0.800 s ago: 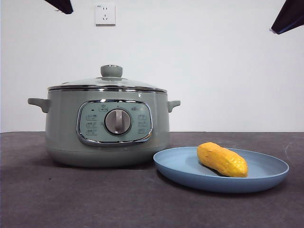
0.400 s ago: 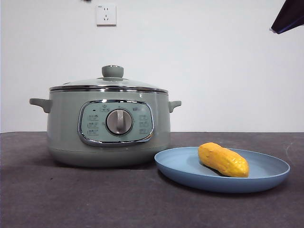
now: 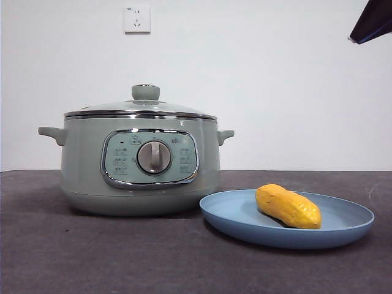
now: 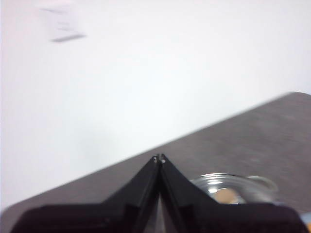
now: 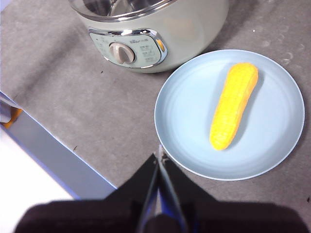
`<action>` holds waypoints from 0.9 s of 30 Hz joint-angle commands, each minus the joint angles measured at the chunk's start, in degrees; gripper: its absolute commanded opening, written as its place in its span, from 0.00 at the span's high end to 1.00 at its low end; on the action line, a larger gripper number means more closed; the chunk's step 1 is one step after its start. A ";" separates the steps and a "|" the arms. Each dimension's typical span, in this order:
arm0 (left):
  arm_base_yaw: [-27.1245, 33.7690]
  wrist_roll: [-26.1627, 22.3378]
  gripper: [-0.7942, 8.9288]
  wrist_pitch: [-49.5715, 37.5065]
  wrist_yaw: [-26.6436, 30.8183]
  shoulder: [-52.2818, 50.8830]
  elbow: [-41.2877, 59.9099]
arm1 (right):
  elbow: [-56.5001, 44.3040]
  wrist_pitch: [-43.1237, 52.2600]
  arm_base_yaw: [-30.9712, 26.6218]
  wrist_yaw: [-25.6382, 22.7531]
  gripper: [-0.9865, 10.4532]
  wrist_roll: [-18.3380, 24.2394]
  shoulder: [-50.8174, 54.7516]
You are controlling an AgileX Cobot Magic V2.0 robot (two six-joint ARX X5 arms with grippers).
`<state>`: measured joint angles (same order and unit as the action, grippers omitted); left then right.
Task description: Take the corn out from the steamer,put the corn on the plate,close the lid
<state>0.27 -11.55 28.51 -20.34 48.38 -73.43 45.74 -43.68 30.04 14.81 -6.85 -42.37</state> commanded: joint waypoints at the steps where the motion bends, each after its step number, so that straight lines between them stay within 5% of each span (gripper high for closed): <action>1: 3.21 -0.70 0.92 -5.92 2.99 -6.80 10.62 | -0.37 0.24 0.07 -0.13 0.91 -0.15 0.04; 4: 4.76 -0.68 0.92 -12.09 8.50 -13.99 22.08 | -0.37 0.24 0.07 -0.13 0.91 -0.17 0.07; 12: 5.09 0.04 0.92 -21.16 9.81 -28.37 47.76 | -0.37 0.24 0.07 -0.13 0.91 -0.15 0.07; 27: 5.09 4.26 0.92 -21.57 13.42 -43.82 72.06 | -0.37 0.24 0.07 -0.15 0.91 -0.17 0.07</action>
<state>5.19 -9.04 7.70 -6.94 5.13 -2.11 45.74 -43.68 30.04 14.81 -6.85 -42.37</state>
